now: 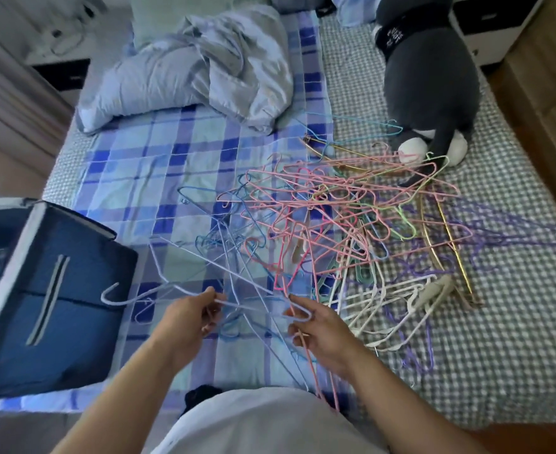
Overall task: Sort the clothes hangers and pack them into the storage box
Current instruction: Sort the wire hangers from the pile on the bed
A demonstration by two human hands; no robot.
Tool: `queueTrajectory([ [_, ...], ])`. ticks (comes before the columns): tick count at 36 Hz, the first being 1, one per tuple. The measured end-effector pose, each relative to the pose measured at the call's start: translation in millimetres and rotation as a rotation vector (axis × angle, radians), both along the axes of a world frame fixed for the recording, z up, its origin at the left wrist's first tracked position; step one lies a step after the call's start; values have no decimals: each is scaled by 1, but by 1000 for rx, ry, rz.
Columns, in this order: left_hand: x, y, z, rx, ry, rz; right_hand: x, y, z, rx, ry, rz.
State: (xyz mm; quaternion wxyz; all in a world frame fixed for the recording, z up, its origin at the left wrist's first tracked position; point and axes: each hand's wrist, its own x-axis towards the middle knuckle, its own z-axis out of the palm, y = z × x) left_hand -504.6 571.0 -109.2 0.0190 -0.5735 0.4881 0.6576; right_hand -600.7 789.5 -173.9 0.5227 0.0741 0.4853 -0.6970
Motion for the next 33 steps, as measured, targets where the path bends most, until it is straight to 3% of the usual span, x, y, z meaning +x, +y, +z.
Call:
queueTrajectory([
  [6, 0, 28, 7, 97, -5, -50, 3, -10, 5, 16, -3, -188],
  [16, -4, 35, -4, 192, 30, 235, 5, -9, 13, 137, 237, -70],
  [26, 8, 9, -17, 102, -70, 311, -30, 43, 1, 201, 156, -131],
  [29, 14, 5, -13, 131, -4, 348, -51, 59, 1, 437, 204, -148],
  [32, 11, 6, 0, 129, 100, 322, -67, 68, -1, 1091, 546, 1],
  [33, 9, 7, 6, 139, 134, 322, -66, 68, 0, 1220, 698, 16],
])
